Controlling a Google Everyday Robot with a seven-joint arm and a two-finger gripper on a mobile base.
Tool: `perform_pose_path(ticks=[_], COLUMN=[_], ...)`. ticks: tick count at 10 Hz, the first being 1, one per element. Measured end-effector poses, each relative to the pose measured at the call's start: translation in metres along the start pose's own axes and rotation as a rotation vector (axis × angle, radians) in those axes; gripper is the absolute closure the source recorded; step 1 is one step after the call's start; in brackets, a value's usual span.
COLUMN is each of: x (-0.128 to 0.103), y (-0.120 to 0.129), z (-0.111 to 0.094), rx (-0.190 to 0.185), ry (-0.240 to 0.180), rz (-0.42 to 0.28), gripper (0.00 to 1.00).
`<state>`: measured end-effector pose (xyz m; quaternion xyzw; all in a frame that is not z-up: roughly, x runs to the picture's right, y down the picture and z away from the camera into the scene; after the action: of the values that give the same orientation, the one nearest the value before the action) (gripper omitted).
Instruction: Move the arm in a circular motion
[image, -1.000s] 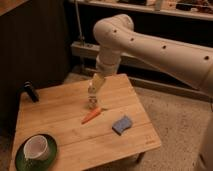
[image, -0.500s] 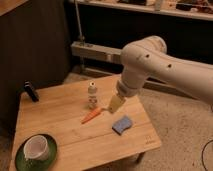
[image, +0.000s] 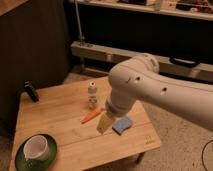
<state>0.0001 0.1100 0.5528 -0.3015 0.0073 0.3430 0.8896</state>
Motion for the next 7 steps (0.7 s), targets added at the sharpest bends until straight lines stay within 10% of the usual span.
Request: perform_pose_path(ticks=[7], x=[-0.149], y=[0.087], z=[0.040], rx=[-0.110], ry=[-0.102], rz=[-0.292], gripper=[0.20])
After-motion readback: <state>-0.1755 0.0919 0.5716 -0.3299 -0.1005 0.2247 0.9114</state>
